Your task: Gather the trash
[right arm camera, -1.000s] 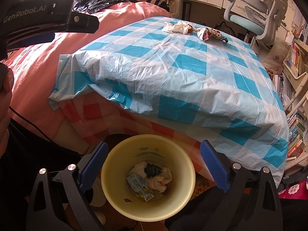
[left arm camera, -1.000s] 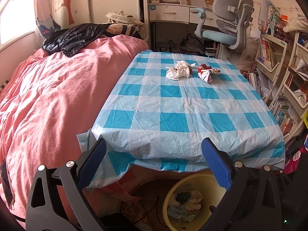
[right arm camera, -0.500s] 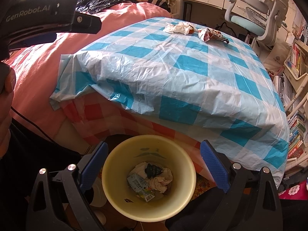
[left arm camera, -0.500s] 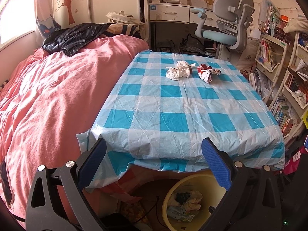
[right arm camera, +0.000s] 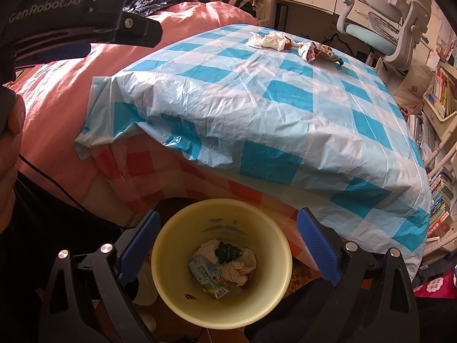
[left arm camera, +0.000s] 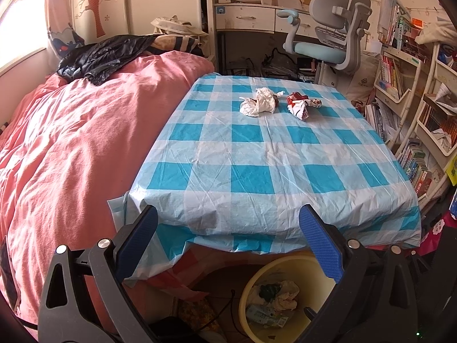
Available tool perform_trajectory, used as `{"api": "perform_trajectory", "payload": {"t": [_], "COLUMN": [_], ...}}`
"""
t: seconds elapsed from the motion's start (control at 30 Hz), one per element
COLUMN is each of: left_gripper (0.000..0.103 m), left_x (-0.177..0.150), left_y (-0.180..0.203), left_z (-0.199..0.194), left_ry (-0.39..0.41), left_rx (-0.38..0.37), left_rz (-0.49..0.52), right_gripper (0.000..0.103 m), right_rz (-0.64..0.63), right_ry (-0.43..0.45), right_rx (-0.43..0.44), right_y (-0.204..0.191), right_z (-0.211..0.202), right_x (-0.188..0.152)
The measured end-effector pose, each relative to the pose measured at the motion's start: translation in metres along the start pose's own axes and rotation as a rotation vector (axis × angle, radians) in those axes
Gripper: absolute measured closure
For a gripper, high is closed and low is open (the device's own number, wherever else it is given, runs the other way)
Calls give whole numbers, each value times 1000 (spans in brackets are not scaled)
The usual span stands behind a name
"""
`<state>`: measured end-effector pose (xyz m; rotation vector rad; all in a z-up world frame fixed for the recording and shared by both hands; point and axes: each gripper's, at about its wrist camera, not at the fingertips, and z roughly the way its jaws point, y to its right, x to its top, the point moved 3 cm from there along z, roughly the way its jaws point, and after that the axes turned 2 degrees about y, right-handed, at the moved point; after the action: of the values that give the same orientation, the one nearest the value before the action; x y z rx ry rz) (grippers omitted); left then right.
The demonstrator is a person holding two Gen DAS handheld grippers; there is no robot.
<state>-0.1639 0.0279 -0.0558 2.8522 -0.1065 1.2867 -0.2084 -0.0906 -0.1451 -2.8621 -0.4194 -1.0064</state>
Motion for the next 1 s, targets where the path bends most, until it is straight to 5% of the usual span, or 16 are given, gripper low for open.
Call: {"api": "perform_trajectory", "payload": {"t": [0.5,1.0], "left_gripper": [8,8], "left_x": [3,75], "left_y": [-5,-28], "left_z": [0,39], "left_ry": [3,25], "left_rx": [-11,-2], "left_rz": [-22,-38], "right_gripper": [10,11], "right_rz": [73,281], "right_ry": [41,159], "right_rx": [31,89], "right_y": [11,105], "right_z": [-11,-17], "right_x": [13,113]}}
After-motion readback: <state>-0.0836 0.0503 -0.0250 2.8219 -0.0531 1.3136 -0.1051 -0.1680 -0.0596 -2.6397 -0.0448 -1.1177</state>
